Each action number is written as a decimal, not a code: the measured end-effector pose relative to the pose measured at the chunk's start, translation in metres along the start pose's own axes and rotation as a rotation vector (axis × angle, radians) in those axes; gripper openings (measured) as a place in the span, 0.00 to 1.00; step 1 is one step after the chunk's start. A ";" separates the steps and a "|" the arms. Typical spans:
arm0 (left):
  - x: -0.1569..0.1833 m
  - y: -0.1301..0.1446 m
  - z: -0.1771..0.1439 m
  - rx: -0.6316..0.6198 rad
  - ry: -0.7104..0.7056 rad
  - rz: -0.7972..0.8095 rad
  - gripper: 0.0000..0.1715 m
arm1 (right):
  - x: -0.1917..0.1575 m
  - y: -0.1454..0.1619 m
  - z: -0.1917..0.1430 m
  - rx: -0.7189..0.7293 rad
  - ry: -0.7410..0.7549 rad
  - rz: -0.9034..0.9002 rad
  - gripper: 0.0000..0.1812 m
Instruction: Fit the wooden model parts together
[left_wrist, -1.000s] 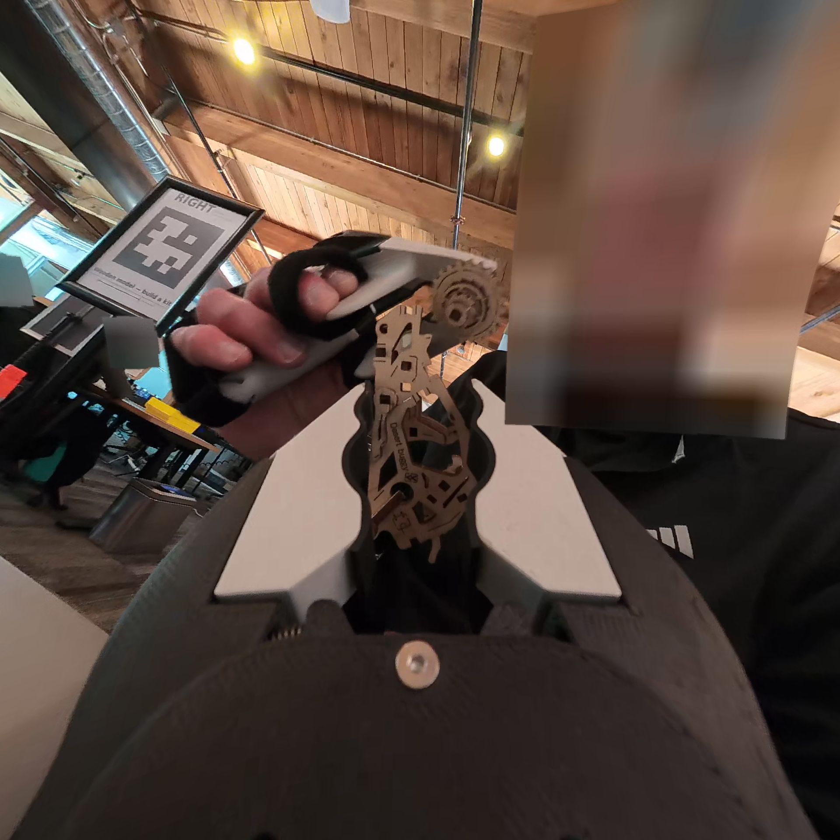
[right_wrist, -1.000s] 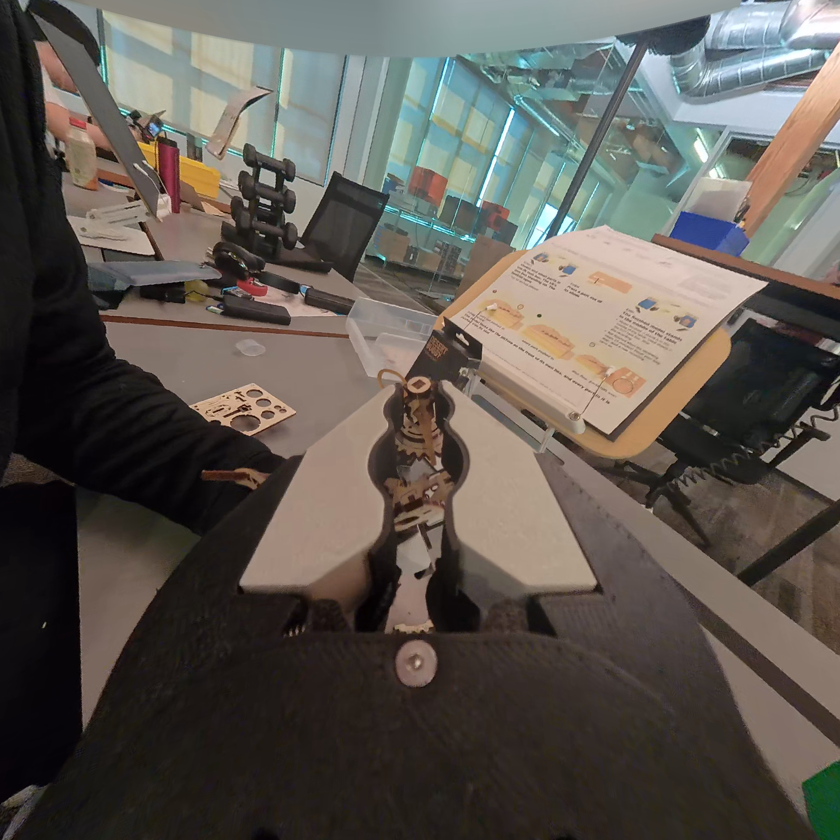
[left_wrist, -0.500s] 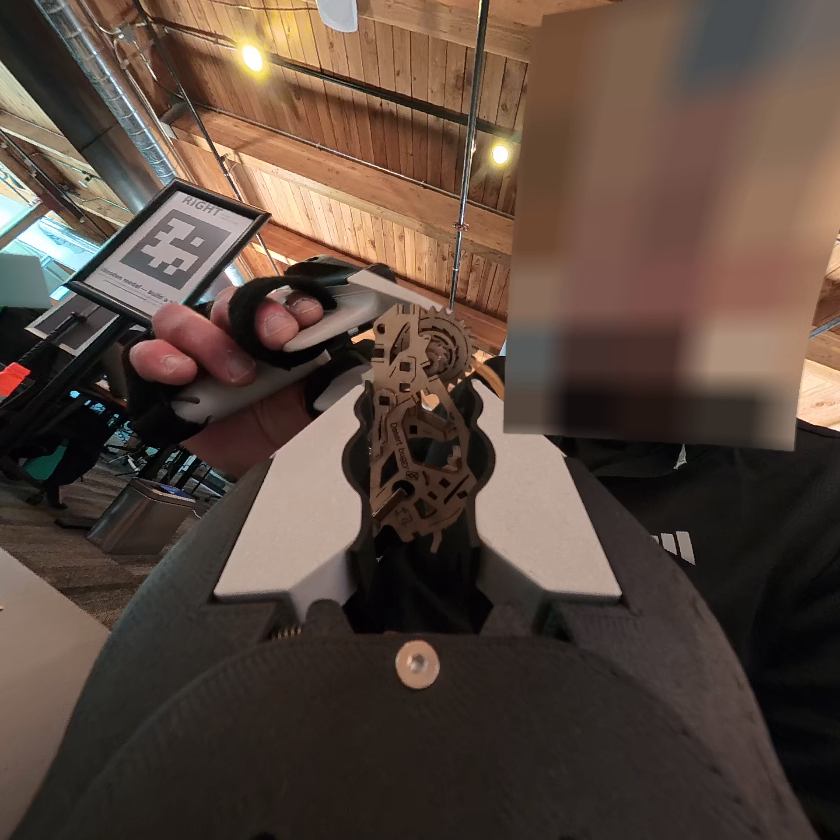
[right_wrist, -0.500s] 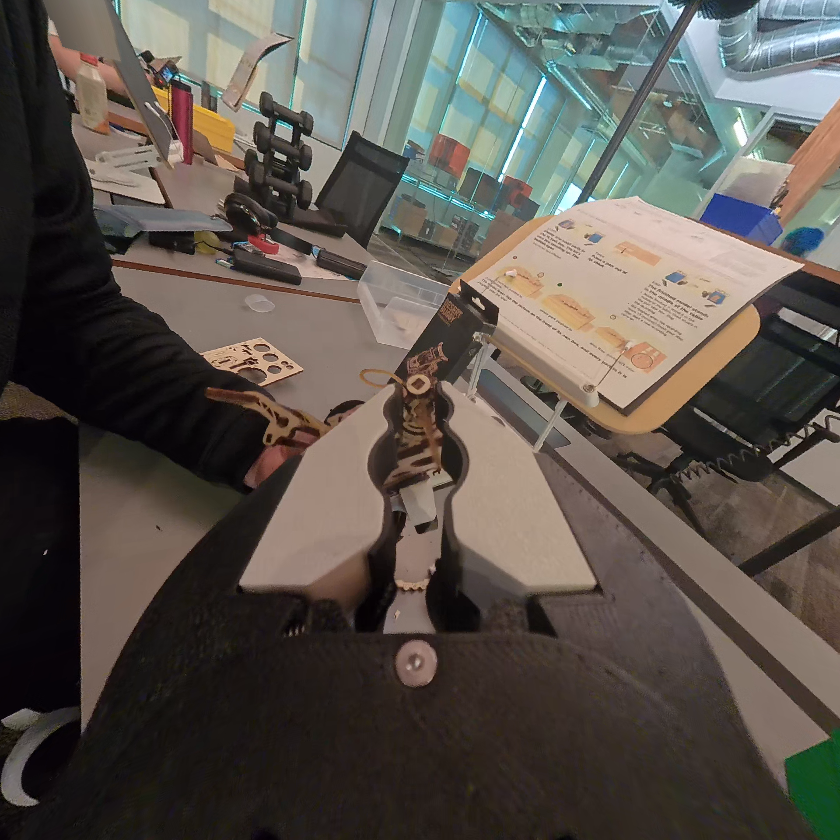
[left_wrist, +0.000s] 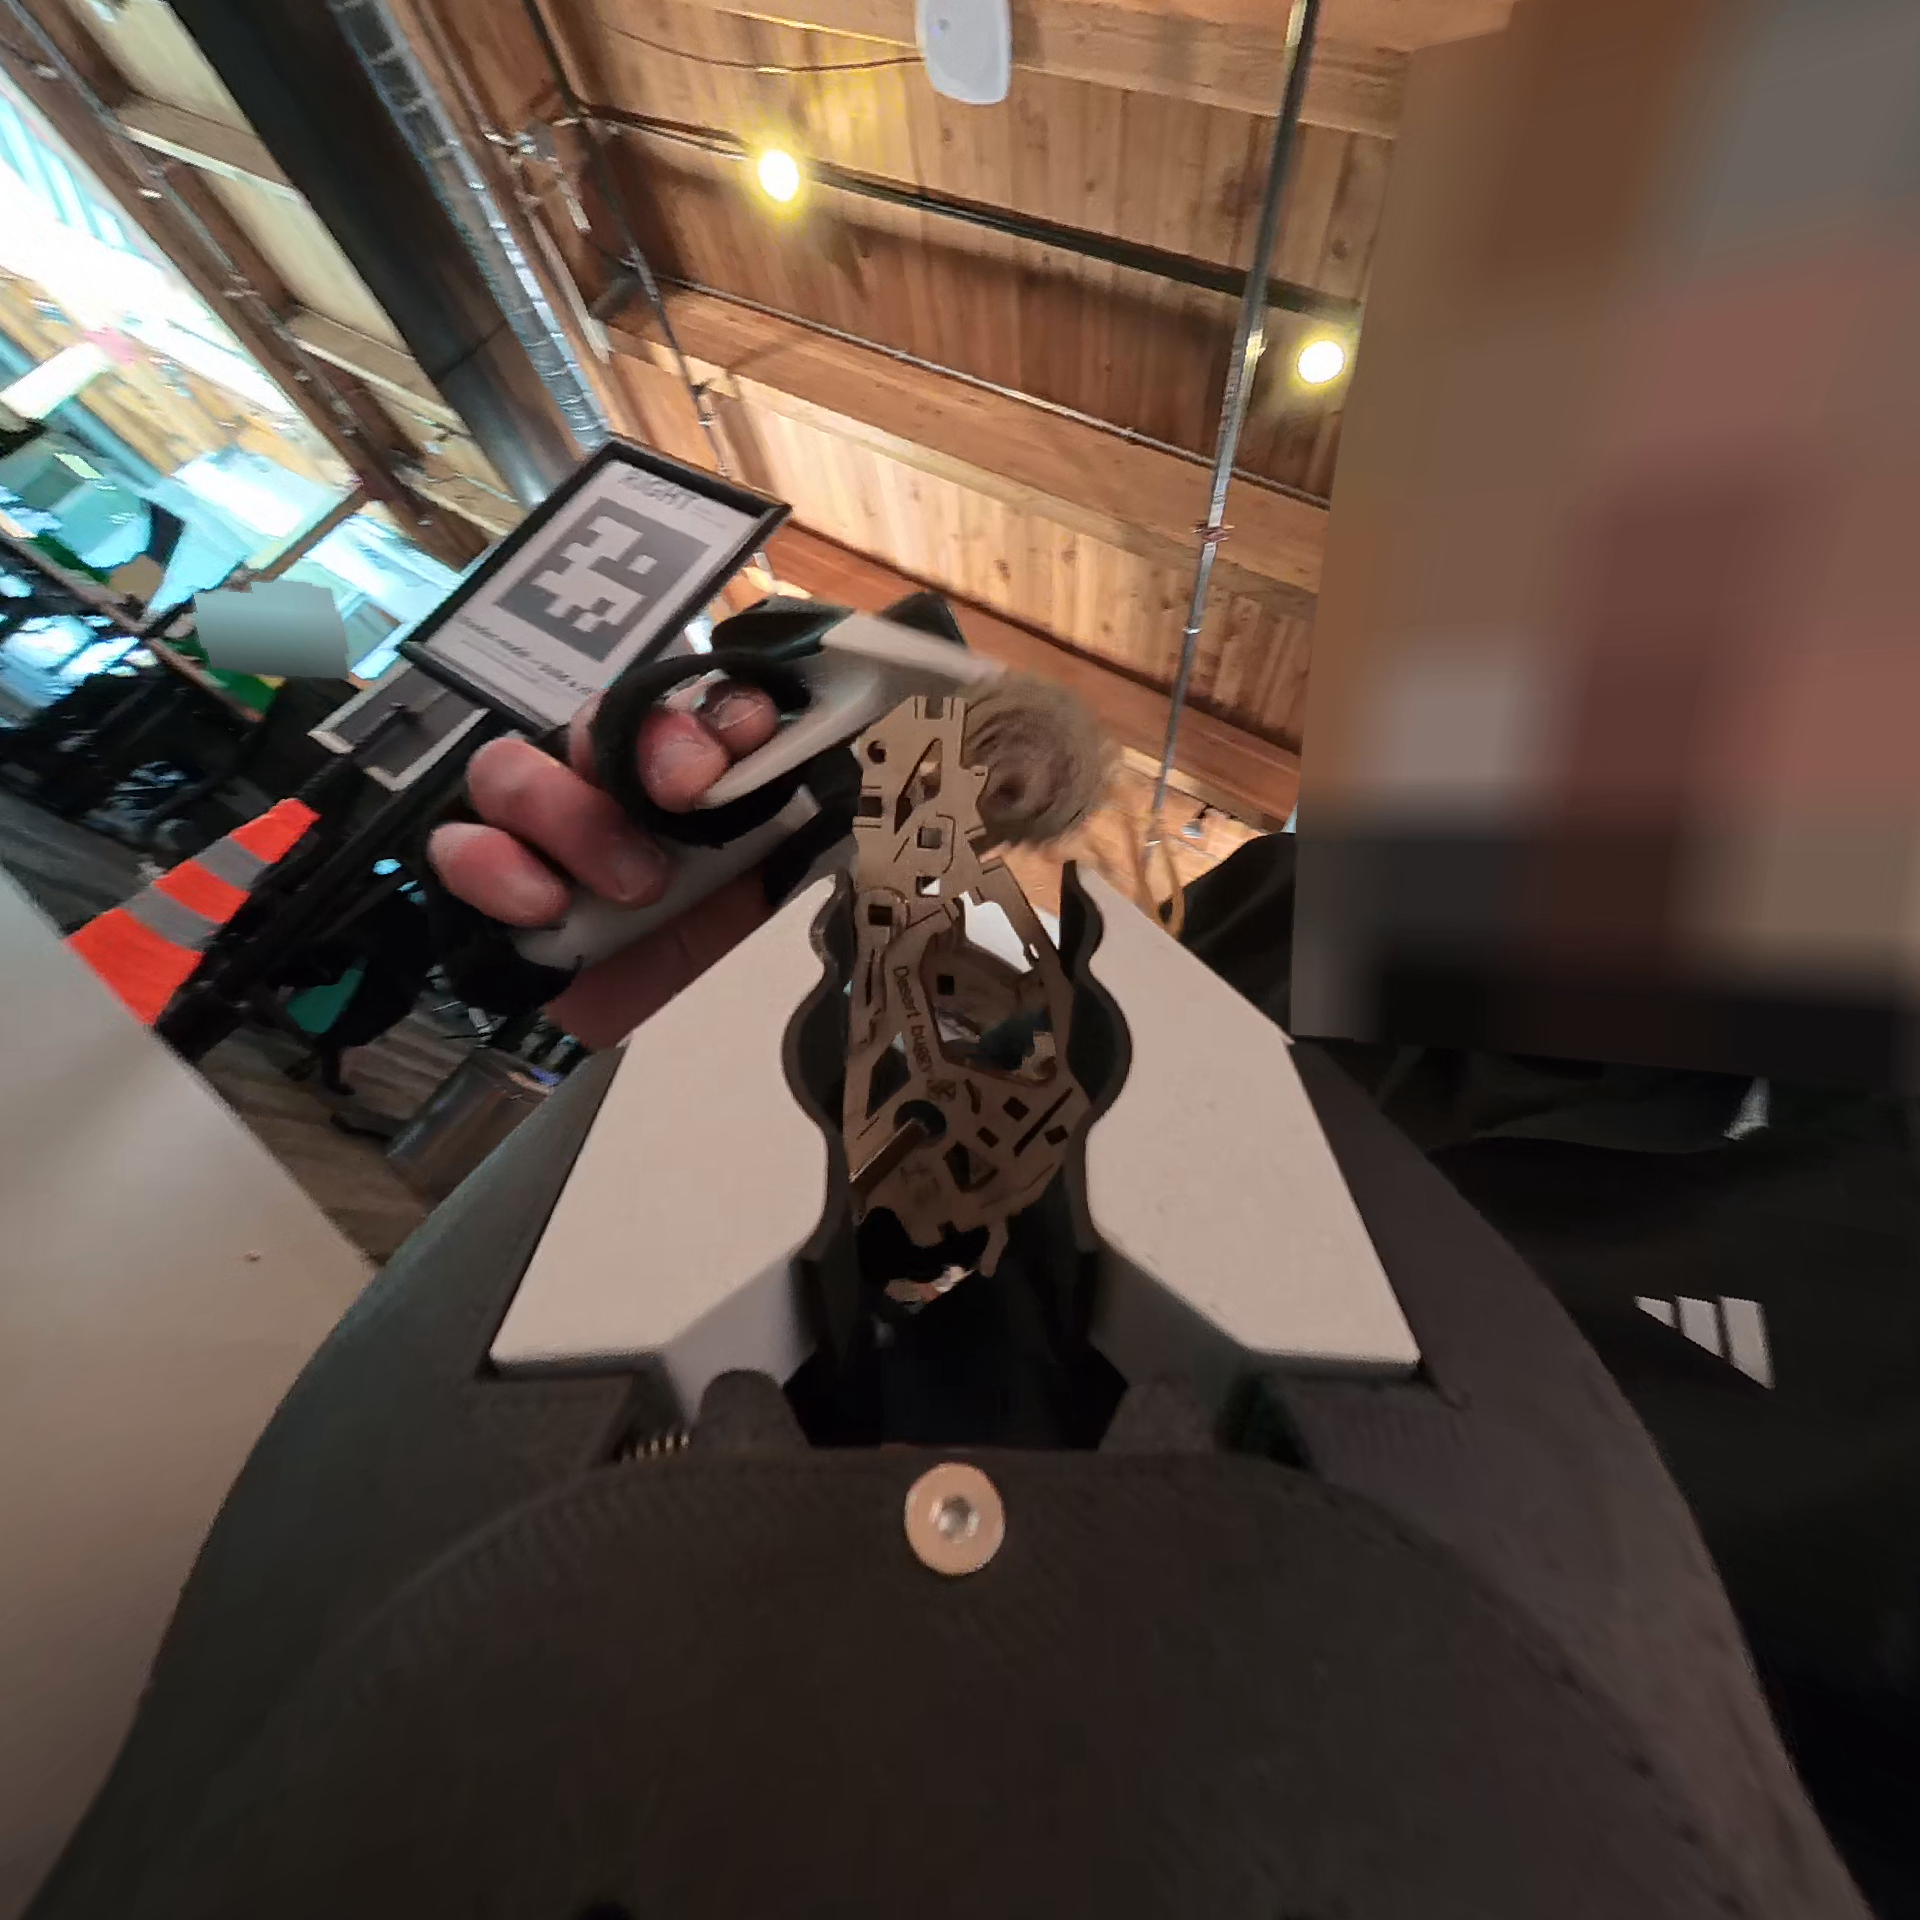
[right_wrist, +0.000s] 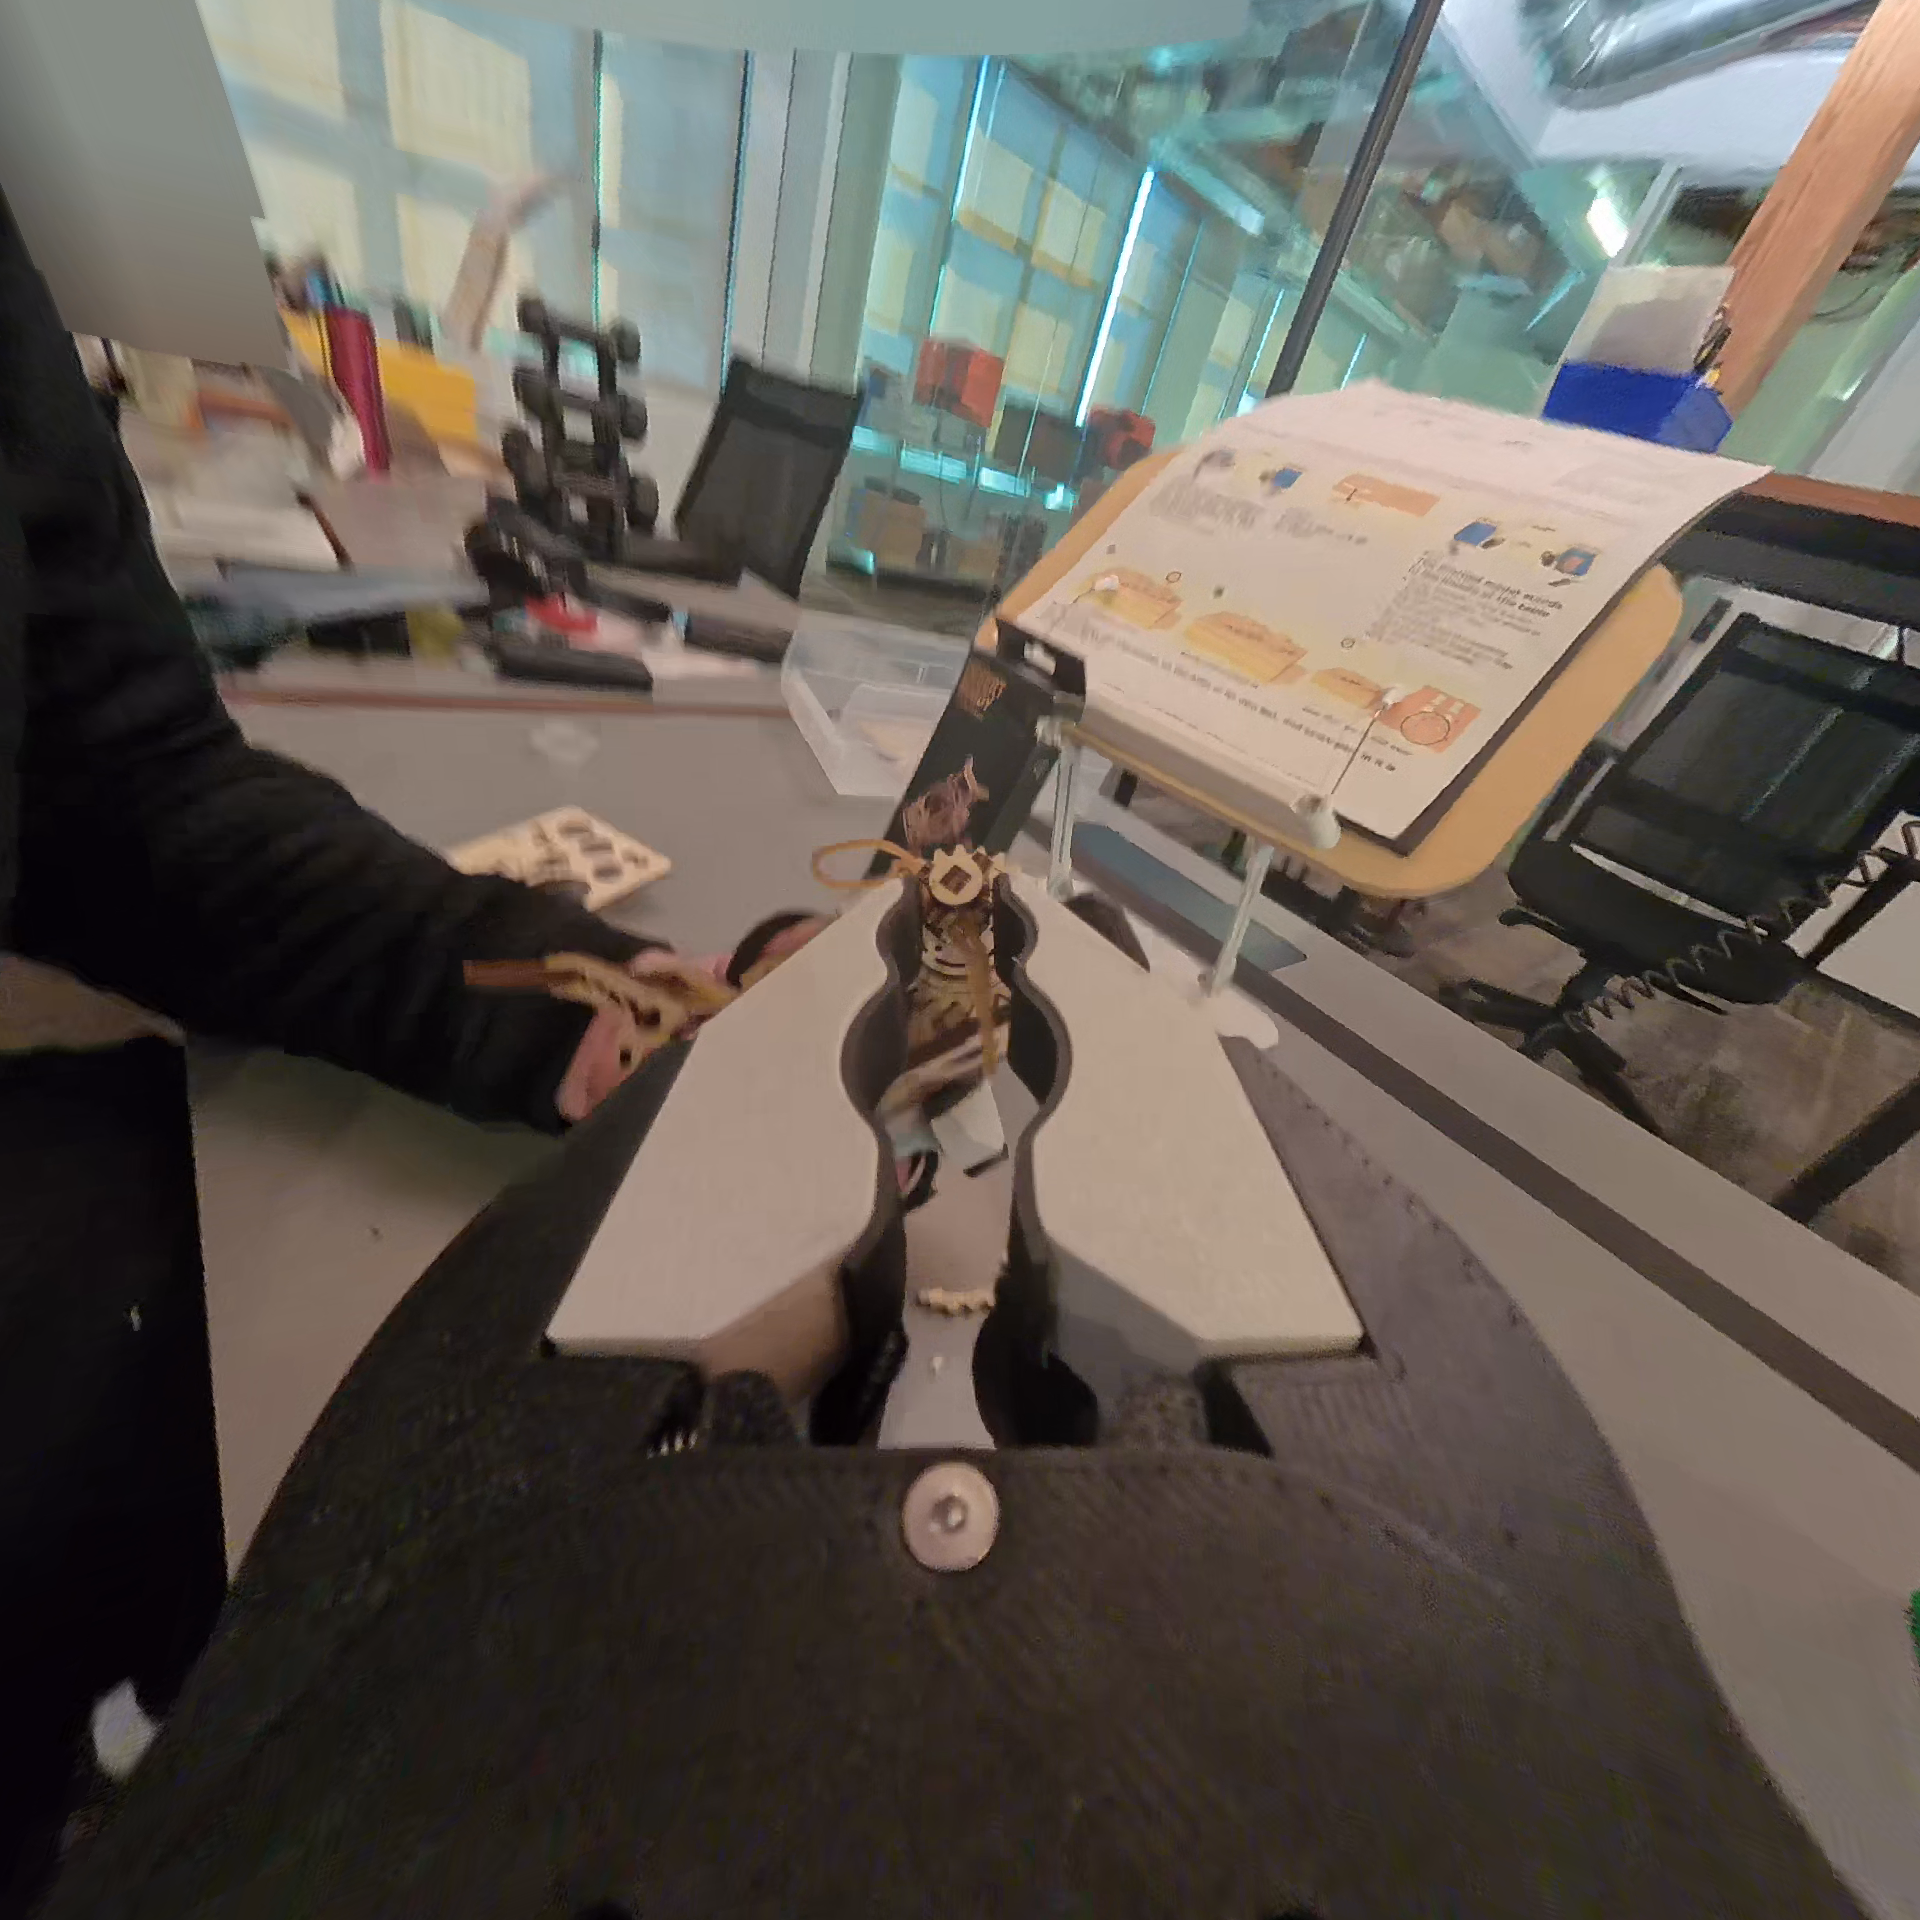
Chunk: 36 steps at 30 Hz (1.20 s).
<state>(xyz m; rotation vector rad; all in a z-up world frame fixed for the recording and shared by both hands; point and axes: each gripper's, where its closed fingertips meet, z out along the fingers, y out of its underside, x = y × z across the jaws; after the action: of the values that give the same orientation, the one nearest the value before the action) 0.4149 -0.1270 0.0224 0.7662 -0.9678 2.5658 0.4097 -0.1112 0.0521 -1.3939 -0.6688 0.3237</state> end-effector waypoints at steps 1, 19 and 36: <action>-0.003 0.001 -0.001 -0.005 -0.021 0.004 0.21 | 0.002 -0.004 -0.002 0.039 0.000 0.033 0.05; -0.017 0.006 -0.002 -0.033 -0.085 -0.009 0.21 | 0.037 0.015 -0.018 0.230 0.110 0.342 0.05; -0.023 0.004 -0.003 -0.015 -0.110 -0.012 0.21 | 0.041 0.027 -0.022 0.313 0.093 0.505 0.05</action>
<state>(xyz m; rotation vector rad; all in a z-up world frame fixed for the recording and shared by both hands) 0.4302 -0.1299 0.0053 0.9152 -1.0109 2.5262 0.4592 -0.1000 0.0351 -1.2501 -0.1683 0.7261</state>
